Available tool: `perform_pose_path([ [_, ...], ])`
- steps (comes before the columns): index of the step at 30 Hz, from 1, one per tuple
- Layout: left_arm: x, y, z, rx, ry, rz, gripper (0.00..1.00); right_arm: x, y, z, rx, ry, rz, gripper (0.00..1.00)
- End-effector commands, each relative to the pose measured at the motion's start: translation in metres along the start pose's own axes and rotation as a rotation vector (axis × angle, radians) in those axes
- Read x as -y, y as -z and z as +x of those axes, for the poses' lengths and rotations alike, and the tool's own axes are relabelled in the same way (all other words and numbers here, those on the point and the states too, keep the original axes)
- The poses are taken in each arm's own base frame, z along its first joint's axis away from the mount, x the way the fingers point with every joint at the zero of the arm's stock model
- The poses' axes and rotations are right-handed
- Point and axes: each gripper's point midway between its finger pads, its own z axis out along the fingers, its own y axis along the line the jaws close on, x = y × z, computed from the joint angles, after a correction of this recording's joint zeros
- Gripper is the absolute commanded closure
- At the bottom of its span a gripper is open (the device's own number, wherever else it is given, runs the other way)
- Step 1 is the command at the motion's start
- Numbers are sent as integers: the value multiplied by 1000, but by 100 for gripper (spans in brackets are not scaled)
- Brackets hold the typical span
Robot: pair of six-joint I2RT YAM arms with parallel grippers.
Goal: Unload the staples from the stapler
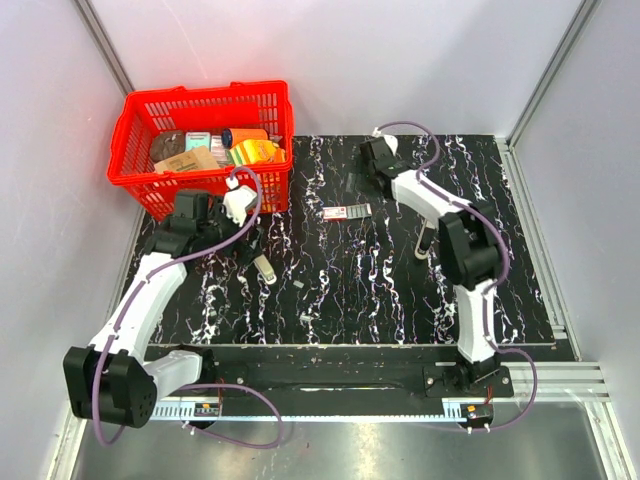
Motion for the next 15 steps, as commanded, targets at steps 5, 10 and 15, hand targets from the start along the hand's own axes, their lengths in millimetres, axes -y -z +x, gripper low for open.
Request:
perform_pose_path([
  [5, -9, -3, -2, 28, -3, 14, 1, -31, -48, -26, 26, 144, -52, 5],
  [10, -13, -5, 1, 28, 4, 13, 1, -31, -71, -4, -47, 175, -48, 5],
  [15, -15, -5, 1, 28, 10, 12, 1, -30, -78, 12, -98, 177, -58, 7],
])
